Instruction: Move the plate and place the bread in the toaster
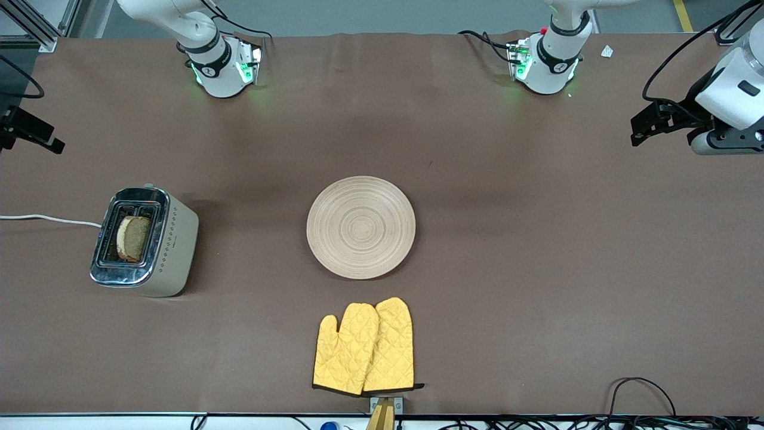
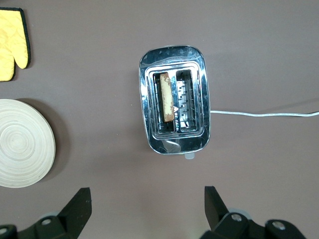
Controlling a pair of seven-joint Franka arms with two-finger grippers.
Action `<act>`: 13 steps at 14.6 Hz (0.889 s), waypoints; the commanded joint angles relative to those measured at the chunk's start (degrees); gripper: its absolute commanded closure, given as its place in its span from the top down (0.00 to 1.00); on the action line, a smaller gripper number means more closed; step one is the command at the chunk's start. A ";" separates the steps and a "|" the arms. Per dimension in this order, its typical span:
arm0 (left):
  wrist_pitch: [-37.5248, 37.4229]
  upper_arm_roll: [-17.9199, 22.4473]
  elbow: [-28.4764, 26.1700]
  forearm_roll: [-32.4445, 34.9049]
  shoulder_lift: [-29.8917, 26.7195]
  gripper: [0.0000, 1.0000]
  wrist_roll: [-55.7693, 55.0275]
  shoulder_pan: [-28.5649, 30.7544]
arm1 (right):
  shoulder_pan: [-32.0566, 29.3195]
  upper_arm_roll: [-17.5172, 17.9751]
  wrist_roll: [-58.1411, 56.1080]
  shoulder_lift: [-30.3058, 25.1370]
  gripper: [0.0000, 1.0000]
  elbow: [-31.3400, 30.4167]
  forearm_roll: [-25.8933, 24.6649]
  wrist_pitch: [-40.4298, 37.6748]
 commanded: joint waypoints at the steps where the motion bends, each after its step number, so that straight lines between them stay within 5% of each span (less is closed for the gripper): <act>1: -0.81 -0.13 0.81 0.32 -0.13 1.00 0.19 0.16 | -14.23 14.88 0.33 0.30 1.00 0.69 -0.72 0.06; 3: -0.81 -0.13 0.81 0.32 -0.05 1.00 0.10 0.16 | -18.50 19.33 0.33 0.30 1.00 0.69 -0.99 0.24; 13: -0.81 -0.13 1.43 0.67 0.13 1.00 0.37 0.25 | -17.72 19.42 0.24 0.22 1.00 0.69 -0.73 -0.03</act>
